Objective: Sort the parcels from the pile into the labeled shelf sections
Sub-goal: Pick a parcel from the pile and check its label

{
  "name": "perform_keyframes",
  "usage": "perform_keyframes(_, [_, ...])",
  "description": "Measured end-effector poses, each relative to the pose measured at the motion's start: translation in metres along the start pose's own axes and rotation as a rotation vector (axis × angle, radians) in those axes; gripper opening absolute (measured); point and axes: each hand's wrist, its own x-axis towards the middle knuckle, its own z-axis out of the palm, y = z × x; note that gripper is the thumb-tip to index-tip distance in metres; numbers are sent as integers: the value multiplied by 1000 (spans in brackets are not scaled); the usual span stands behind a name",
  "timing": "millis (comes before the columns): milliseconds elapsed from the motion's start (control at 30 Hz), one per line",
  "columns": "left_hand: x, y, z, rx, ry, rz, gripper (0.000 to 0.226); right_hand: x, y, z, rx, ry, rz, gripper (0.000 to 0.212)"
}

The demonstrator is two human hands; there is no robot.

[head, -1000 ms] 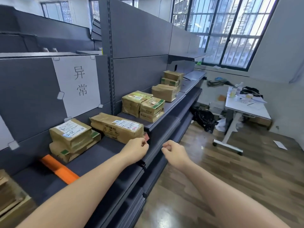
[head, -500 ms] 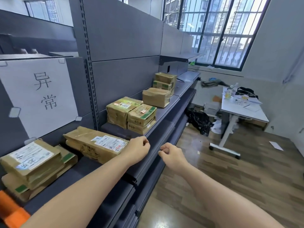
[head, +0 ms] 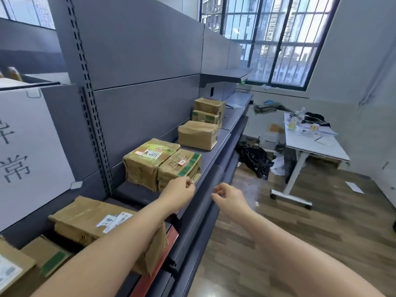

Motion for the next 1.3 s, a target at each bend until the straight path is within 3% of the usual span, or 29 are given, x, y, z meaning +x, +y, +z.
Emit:
perform_keyframes(333, [77, 11, 25, 4, 0, -28, 20, 85, 26, -10, 10, -41, -12, 28])
perform_keyframes(800, [228, 73, 85, 4, 120, -109, 18, 265, 84, -88, 30, -139, -71, 28])
perform_keyframes(1300, [377, 84, 112, 66, 89, -148, 20, 407, 120, -89, 31, -180, -75, 29])
